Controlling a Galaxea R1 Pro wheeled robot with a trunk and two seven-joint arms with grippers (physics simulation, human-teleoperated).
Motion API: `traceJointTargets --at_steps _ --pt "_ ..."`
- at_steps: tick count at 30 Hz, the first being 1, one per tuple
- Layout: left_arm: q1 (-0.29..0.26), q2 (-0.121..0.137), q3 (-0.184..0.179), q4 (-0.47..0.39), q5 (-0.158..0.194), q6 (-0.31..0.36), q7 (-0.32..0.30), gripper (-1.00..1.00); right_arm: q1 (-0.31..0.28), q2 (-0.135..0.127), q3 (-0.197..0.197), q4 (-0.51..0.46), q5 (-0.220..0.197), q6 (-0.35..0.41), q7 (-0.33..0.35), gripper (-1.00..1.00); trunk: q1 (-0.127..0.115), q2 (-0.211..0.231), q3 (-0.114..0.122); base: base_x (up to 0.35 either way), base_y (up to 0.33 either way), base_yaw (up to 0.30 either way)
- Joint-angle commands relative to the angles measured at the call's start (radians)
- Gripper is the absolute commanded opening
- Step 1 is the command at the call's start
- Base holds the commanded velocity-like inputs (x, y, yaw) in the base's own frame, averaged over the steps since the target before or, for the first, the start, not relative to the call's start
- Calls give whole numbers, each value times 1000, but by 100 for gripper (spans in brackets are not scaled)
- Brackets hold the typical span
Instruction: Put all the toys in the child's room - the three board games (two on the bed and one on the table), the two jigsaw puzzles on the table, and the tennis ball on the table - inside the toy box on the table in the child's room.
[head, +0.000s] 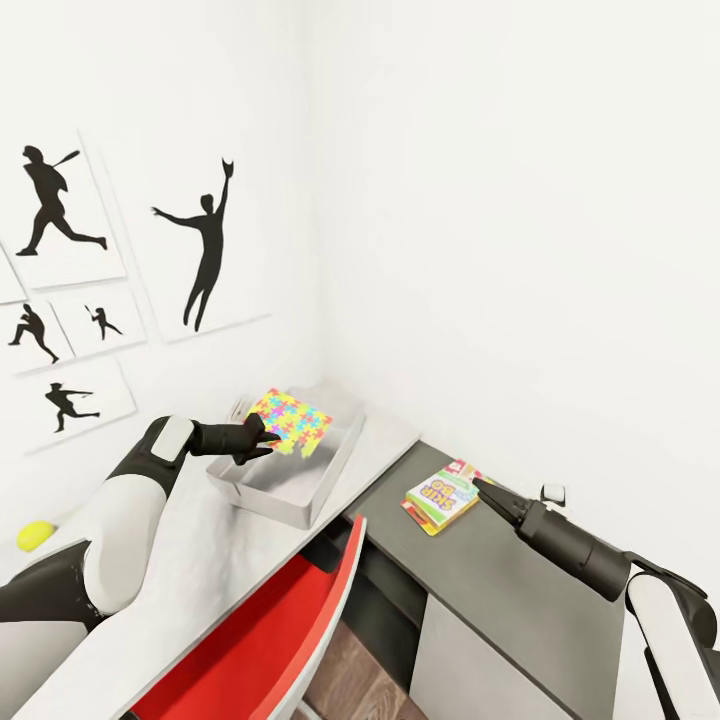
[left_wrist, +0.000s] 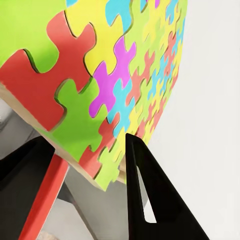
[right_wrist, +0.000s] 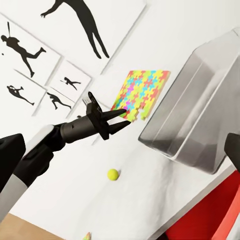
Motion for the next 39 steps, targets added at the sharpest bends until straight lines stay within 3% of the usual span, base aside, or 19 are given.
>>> traceJointTargets --at_steps 1,17,20,25,39 --pt "-1 -1 7 0 -10 5 -8 -100 -1 0 -1 0 0 6 3 100 1 -2 -4 9 2 0" --pt "-1 1 7 34 -14 5 -6 -100 -1 -1 -14 0 0 2 6 100 1 -2 -5 1 0 0" --pt "-1 1 7 37 -15 4 17 -100 -1 0 -14 0 0 3 6 100 1 -2 -5 0 0 0" --pt "-1 1 11 43 -11 3 105 -100 -1 0 -15 0 0 4 5 100 1 -2 -5 0 0 0" --pt "-2 1 13 95 -9 -43 127 -100 -1 0 -15 0 0 6 4 100 1 -2 -19 0 0 0"
